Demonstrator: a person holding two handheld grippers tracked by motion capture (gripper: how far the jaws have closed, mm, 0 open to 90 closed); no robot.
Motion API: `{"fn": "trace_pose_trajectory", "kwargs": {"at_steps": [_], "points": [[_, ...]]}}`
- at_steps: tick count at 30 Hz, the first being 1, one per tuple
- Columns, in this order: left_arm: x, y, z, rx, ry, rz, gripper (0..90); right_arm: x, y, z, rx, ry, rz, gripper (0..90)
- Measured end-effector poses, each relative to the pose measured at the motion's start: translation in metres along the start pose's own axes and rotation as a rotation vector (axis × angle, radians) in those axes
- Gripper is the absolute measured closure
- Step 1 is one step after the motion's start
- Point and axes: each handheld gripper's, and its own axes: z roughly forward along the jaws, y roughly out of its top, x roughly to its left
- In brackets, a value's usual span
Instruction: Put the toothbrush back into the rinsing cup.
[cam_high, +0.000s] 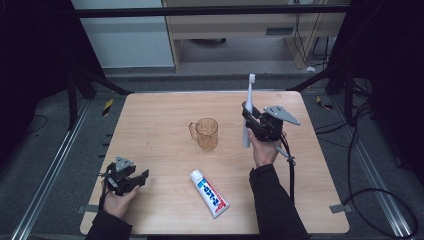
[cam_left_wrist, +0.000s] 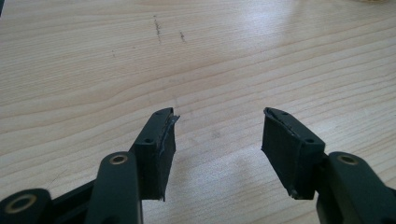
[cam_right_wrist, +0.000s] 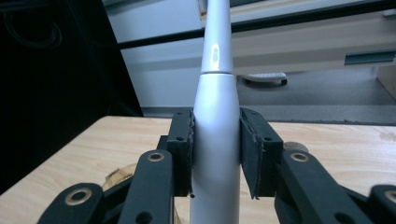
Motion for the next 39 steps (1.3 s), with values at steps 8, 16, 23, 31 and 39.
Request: {"fn": "trace_pose_trajectory", "kwargs": {"at_steps": [8, 16, 23, 31, 39], "points": [[0.000, 0.000, -0.001, -0.003, 0.002, -0.001, 43.4, 0.012, 0.004, 0.013, -0.058, -0.011, 0.018, 67.2], [0.000, 0.000, -0.001, -0.005, 0.002, -0.001, 43.4, 0.020, 0.005, 0.026, -0.087, -0.023, 0.025, 67.2], [0.000, 0.000, -0.001, -0.005, 0.002, -0.001, 43.5, 0.026, 0.007, 0.034, -0.134, -0.048, 0.048, 67.2], [0.000, 0.000, -0.001, -0.007, 0.000, -0.002, 43.4, 0.038, 0.007, 0.046, -0.157, -0.039, 0.055, 67.2], [0.001, 0.000, -0.002, -0.010, 0.001, -0.005, 43.5, 0.047, 0.011, 0.055, -0.183, -0.029, 0.063, 67.1]]}}
